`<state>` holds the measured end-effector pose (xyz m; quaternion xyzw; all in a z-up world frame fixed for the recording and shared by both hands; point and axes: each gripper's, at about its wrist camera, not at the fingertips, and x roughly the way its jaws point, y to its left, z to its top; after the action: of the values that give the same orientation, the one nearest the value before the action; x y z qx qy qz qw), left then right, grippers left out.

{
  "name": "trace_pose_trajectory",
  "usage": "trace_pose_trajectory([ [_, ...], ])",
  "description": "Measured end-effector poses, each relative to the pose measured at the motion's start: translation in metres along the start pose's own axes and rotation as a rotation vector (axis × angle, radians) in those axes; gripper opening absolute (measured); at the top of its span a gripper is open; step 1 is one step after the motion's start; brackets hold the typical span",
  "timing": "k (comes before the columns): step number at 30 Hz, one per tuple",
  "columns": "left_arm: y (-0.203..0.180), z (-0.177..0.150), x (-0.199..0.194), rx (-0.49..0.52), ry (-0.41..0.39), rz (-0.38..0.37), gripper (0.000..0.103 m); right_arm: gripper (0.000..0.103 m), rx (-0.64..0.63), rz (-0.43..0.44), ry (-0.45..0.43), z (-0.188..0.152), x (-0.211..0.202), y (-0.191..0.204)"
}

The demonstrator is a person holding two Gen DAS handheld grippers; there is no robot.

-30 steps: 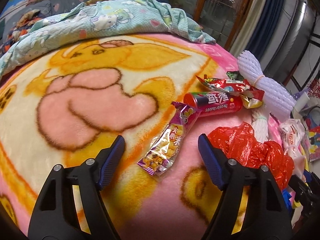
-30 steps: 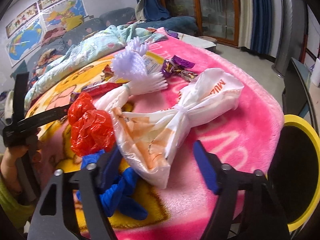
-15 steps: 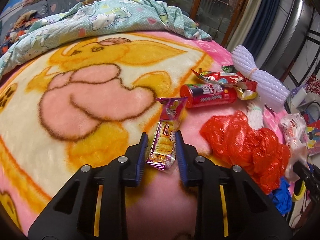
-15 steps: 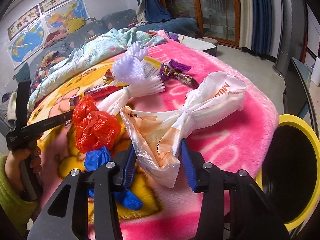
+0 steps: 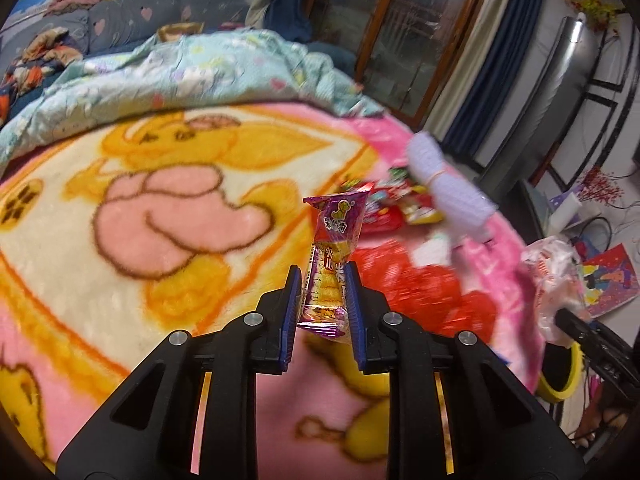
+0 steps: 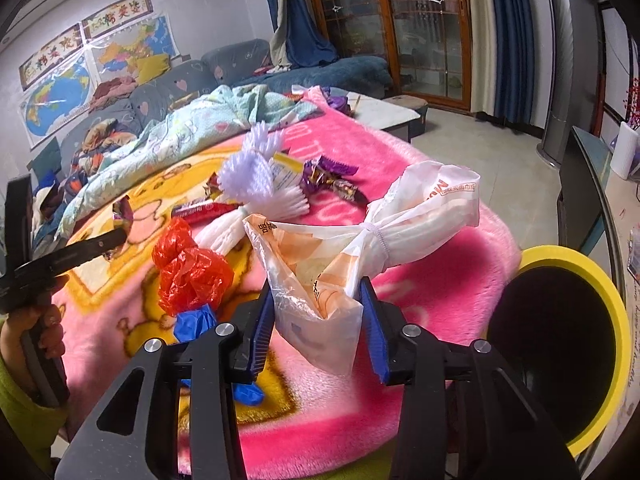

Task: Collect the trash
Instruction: 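Carry the white bag and candy wrapper over the yellow bin and open both tools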

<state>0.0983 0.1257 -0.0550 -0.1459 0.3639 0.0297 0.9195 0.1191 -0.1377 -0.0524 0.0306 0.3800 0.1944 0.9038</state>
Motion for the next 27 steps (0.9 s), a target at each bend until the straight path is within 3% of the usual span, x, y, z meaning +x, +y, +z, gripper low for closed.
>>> trace_pose_trajectory([
  [9,-0.057,0.0,-0.025,0.089,-0.04,-0.116,0.016,0.038,0.001,-0.002,-0.054,0.005,-0.027,-0.012],
  [27,-0.146,-0.017,-0.022,0.236,-0.003,-0.271,0.016,0.038,0.045,-0.06,-0.112,-0.001,-0.068,-0.049],
])
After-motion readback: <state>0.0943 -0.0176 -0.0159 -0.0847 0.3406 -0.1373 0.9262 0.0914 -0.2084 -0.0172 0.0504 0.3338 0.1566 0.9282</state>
